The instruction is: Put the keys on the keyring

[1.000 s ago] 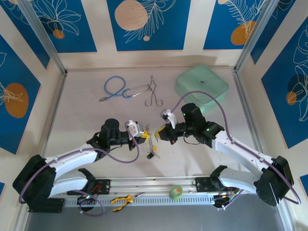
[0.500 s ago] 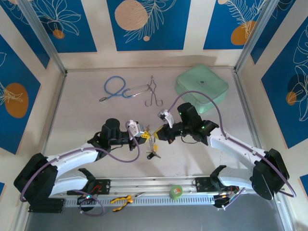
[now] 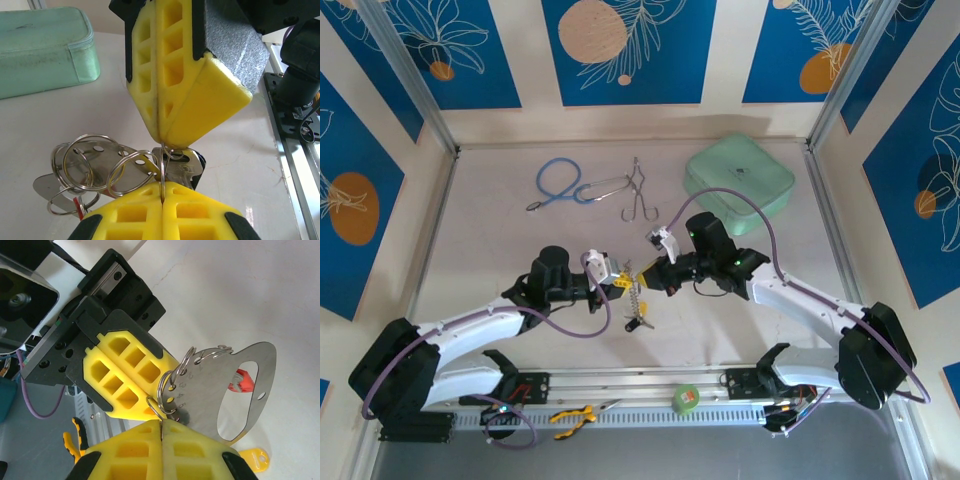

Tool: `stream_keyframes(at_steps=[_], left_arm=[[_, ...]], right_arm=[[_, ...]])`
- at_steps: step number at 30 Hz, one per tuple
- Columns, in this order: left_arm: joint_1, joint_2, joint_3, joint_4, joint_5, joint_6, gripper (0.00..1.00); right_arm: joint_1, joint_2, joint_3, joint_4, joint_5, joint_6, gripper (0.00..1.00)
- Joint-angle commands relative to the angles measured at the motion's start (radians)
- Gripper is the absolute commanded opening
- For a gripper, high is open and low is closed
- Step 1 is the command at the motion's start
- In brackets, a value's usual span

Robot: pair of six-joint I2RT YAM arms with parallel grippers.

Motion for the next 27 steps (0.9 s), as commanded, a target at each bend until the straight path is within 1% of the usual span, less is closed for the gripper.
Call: stream_keyframes(at_steps=[1, 15, 16, 18, 19, 21, 23, 27], left_arm=[[-0.012, 0.002, 0.028, 0.026, 0.034, -0.001, 0.0], [-0.013, -0.004, 0.015, 0.063, 0.036, 0.009, 0.0], [-0.013, -0.004, 0.015, 0.066, 0.036, 0.009, 0.0], [-0.013, -0.005, 0.013, 0.071, 0.036, 0.008, 0.0], [-0.013, -0.005, 0.012, 0.076, 0.036, 0.006, 0.0], [-0.013, -0.004, 0.01, 0.089, 0.034, 0.002, 0.0], [-0.014, -0.001, 0.006, 0.11, 0.034, -0.008, 0.0], [-0.013, 0.006, -0.005, 0.151, 0.037, -0.028, 0.0]], right_arm=[[-0.006, 0.01, 0.02, 0.014, -0.007, 0.018, 0.0], [-0.03, 0.006, 0.002, -0.006, 0.019, 0.066, 0.0], [-0.03, 0.006, 0.003, -0.007, 0.017, 0.068, 0.02], [-0.03, 0.006, 0.004, -0.011, 0.016, 0.071, 0.12], [-0.029, 0.004, 0.004, -0.015, 0.019, 0.073, 0.2], [-0.033, -0.001, 0.006, -0.025, 0.025, 0.07, 0.28], [-0.041, -0.016, 0.007, -0.034, 0.033, 0.057, 0.32], [-0.068, -0.064, 0.006, -0.046, 0.056, -0.009, 0.34]])
